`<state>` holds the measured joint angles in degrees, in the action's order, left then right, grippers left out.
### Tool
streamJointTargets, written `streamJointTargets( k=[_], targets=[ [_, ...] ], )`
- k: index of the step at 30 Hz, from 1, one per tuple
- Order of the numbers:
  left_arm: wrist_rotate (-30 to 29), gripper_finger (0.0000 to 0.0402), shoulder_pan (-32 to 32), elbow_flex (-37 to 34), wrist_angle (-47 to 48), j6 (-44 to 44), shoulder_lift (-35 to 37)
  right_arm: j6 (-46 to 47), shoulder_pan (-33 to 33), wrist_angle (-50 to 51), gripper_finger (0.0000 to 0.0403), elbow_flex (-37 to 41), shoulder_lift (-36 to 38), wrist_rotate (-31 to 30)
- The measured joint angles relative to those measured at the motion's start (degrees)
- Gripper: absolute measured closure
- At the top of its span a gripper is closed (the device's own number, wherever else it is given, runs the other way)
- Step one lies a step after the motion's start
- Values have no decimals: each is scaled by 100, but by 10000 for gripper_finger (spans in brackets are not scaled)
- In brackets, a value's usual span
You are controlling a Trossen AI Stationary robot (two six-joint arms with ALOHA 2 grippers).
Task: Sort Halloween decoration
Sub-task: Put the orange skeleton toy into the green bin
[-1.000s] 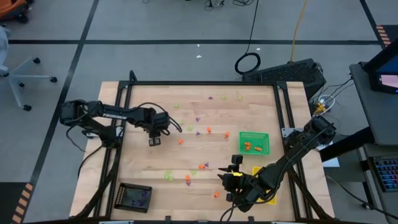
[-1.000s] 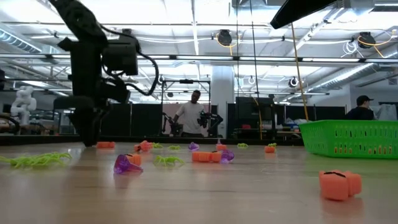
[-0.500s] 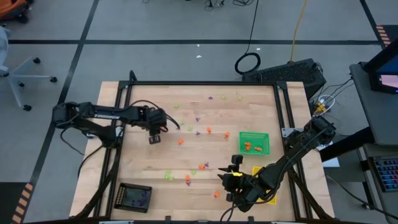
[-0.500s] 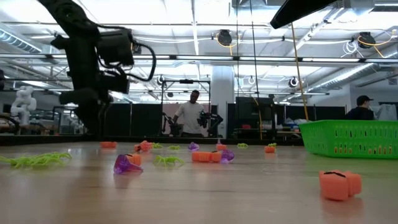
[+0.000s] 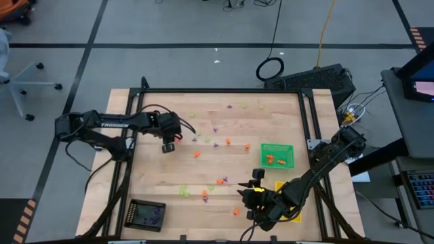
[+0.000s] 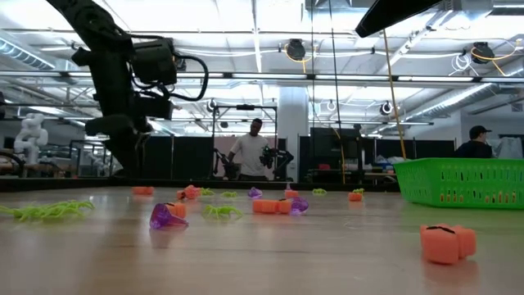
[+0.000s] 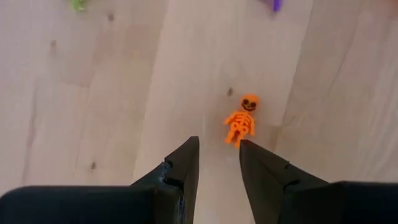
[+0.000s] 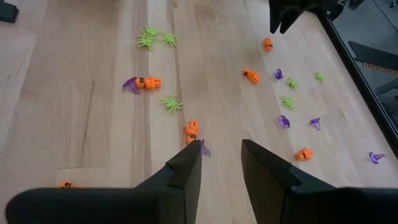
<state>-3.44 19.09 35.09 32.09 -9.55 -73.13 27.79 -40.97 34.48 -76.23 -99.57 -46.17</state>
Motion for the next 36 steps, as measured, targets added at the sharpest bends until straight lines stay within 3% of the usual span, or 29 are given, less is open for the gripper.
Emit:
streamJointTargets(
  k=[7,36],
  targets=[
    [198,285,6,0,-37,-596,-223,-33,0,0,302,-1,0,0],
    [207,286,0,17,-362,-626,-819,-23,0,3,302,0,0,1]
  ],
)
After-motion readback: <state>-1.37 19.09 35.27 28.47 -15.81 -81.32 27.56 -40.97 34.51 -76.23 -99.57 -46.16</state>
